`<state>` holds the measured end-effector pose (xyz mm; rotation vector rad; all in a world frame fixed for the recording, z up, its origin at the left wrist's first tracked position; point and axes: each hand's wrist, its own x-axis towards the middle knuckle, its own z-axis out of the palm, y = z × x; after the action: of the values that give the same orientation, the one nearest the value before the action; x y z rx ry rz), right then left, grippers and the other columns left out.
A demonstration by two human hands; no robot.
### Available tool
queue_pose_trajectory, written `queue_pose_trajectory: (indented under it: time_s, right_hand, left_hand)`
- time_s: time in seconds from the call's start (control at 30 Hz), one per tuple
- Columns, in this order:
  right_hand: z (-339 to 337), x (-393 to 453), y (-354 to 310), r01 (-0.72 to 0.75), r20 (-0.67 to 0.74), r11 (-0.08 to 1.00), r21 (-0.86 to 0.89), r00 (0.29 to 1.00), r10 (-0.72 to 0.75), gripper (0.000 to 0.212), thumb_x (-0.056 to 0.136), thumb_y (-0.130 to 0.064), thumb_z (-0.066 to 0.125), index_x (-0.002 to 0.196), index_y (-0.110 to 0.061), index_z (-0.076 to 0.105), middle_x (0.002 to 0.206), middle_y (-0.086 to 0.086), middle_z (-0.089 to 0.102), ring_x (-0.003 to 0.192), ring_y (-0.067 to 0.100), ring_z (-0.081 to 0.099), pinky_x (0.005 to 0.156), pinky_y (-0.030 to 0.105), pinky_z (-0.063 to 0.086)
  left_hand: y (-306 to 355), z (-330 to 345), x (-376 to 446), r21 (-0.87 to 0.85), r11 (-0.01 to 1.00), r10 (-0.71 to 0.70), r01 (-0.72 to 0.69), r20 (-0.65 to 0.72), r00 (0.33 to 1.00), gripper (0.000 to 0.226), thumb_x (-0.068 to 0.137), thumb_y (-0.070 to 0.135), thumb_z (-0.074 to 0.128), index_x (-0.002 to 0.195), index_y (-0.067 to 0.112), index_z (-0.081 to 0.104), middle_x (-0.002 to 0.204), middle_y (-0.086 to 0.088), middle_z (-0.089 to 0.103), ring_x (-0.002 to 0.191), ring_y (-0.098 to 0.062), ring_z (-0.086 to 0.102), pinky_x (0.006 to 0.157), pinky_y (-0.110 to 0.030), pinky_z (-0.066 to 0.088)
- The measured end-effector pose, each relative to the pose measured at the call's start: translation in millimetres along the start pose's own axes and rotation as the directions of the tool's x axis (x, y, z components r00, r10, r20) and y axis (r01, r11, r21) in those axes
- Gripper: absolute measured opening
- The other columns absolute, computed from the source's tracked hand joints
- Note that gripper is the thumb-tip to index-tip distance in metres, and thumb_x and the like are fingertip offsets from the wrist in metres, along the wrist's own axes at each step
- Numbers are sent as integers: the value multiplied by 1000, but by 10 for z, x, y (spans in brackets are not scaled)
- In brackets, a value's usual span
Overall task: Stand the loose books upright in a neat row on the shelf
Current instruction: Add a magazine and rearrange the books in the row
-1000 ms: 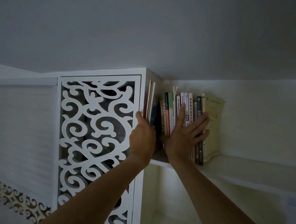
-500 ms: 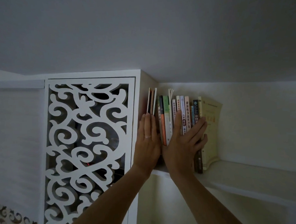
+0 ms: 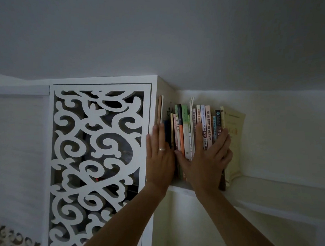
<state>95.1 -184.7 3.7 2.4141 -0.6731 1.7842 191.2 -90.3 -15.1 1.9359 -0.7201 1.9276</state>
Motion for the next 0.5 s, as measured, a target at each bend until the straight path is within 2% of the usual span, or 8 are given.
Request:
queue_pose_trajectory:
  time_s: [0.1, 0.17, 0.23, 0.37, 0.5]
  right_hand:
    - [-49, 8, 222, 64, -17, 997, 49, 998, -63, 100, 85, -83, 45, 163, -29, 15, 163, 29, 13, 145, 48, 26, 106, 61, 37]
    - [-71, 27, 397, 45, 25, 990, 132, 998, -49, 116, 76, -85, 56, 163, -23, 11, 163, 25, 13, 143, 46, 29, 104, 63, 40]
    - [-94, 35, 510, 8, 82, 973, 232, 996, -28, 128, 67, -88, 58, 163, -25, 2, 165, 21, 10, 145, 46, 27, 106, 65, 38]
    - [-100, 39, 558, 8, 75, 945, 327, 997, -34, 130, 63, -89, 57, 162, -28, 0, 162, 20, 19, 142, 45, 32, 104, 67, 42]
    - [-92, 49, 583, 19, 75, 935, 355, 996, -49, 130, 63, -87, 61, 162, -30, -2, 159, 18, 24, 141, 41, 32, 105, 66, 41]
  left_hand:
    - [21, -39, 23, -41, 997, -68, 70, 49, 996, 51, 112, 37, 26, 160, 23, 32, 169, -22, 17, 158, -39, 12, 129, -56, 1]
    - [23, -27, 34, -20, 997, -78, 79, 78, 994, 54, 111, 39, 30, 162, 23, 31, 171, -20, 12, 160, -36, 7, 128, -58, 1]
    - [28, -5, 26, -24, 994, -101, 103, 77, 992, 56, 109, 40, 37, 162, 24, 29, 172, -18, 11, 160, -34, 6, 128, -59, 1]
    - [96, 24, 38, -85, 980, -177, 181, 52, 983, 60, 106, 40, 49, 161, 28, 29, 172, -14, 14, 160, -31, 10, 127, -61, 3]
    - [125, -23, 37, -85, 975, -202, 206, 53, 978, 55, 109, 50, 29, 161, 31, 30, 172, -11, 17, 159, -31, 13, 125, -64, 11]
